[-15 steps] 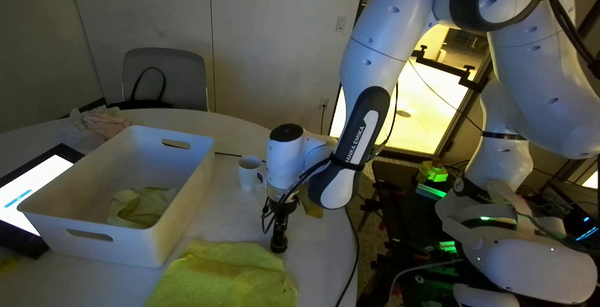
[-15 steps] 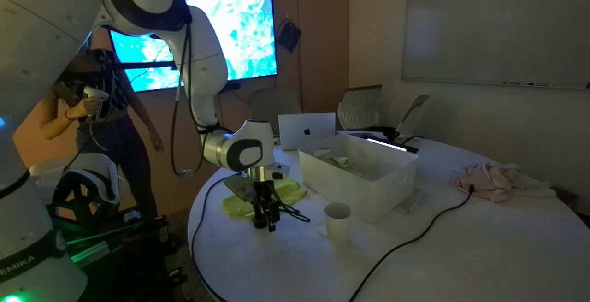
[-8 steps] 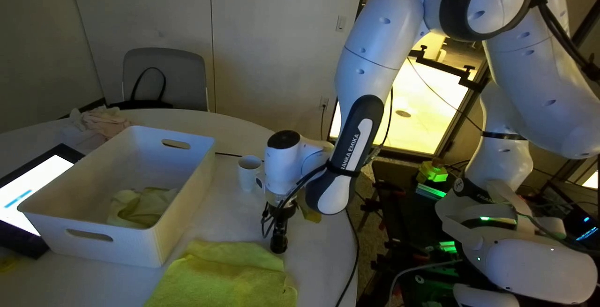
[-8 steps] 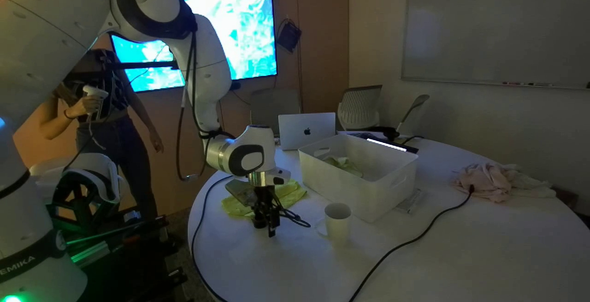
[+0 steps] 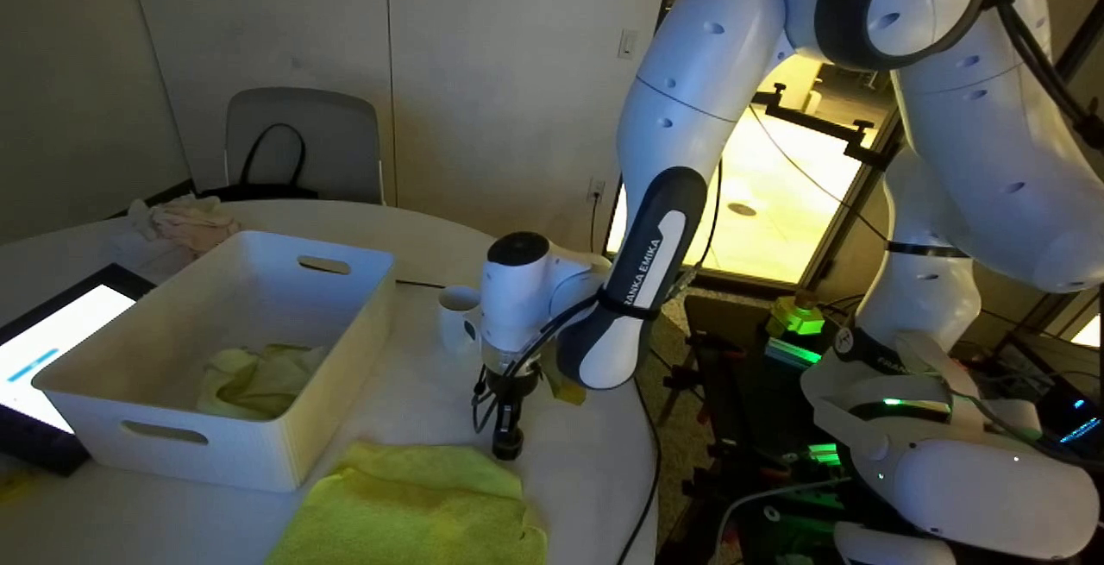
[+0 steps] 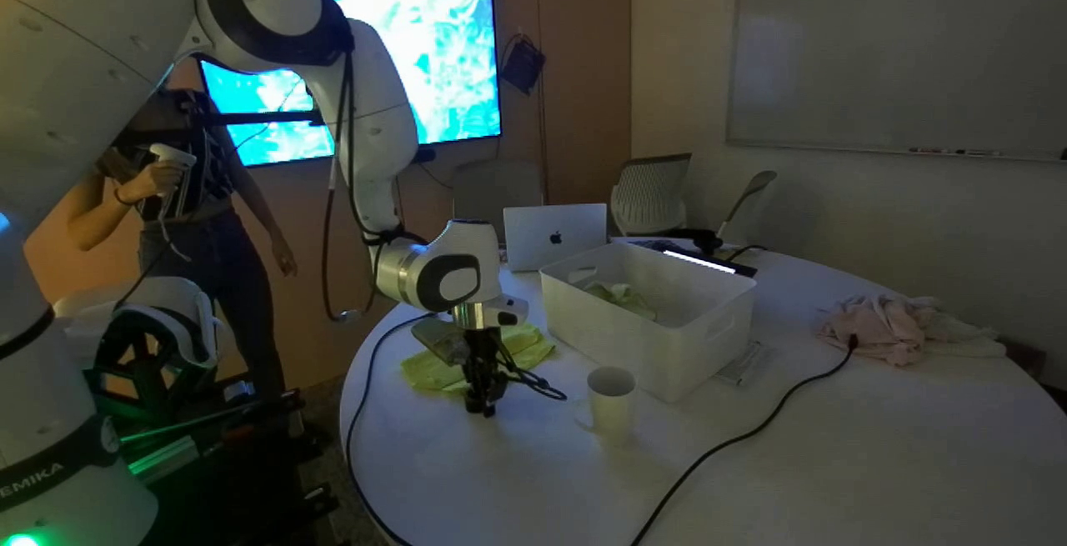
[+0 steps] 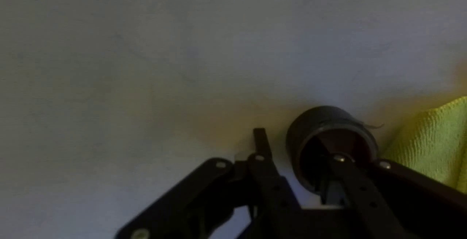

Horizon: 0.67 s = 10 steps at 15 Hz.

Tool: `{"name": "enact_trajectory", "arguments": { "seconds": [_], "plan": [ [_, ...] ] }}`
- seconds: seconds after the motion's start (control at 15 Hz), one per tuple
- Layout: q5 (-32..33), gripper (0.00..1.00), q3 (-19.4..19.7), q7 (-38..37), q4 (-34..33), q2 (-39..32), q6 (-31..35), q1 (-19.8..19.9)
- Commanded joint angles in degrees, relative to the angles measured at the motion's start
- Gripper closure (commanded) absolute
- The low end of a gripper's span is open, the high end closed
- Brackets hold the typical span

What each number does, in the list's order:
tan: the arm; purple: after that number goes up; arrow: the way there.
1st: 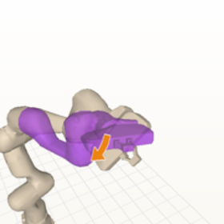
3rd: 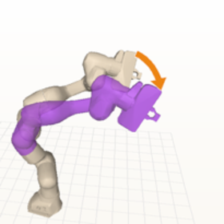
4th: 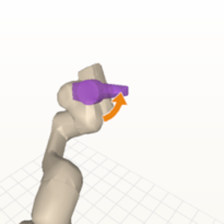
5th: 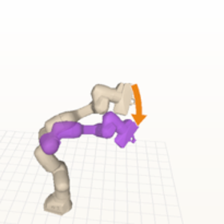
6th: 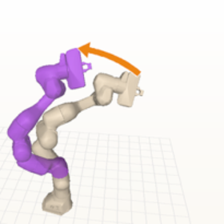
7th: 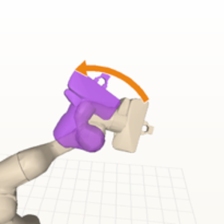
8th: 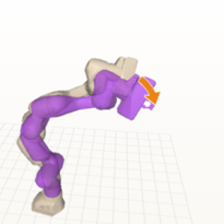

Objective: Pick up the clothes from the table and put them in the box and pick up the black objects from the table and put them in the cup

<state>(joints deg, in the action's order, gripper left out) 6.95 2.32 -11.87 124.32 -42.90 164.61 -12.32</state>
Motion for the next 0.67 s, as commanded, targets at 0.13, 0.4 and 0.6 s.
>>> {"name": "enact_trajectory", "arguments": {
  "seconds": [0.13,0.4,0.6],
  "plan": [
    [-0.39,0.91,1.42,1.78,0.00,1.50,-0.87,-0.58],
    [0.42,0.90,3.24,1.77,1.23,4.27,-1.78,-1.52],
    [1.26,0.91,5.04,1.34,1.60,7.36,-4.25,-2.36]
  ]
}}
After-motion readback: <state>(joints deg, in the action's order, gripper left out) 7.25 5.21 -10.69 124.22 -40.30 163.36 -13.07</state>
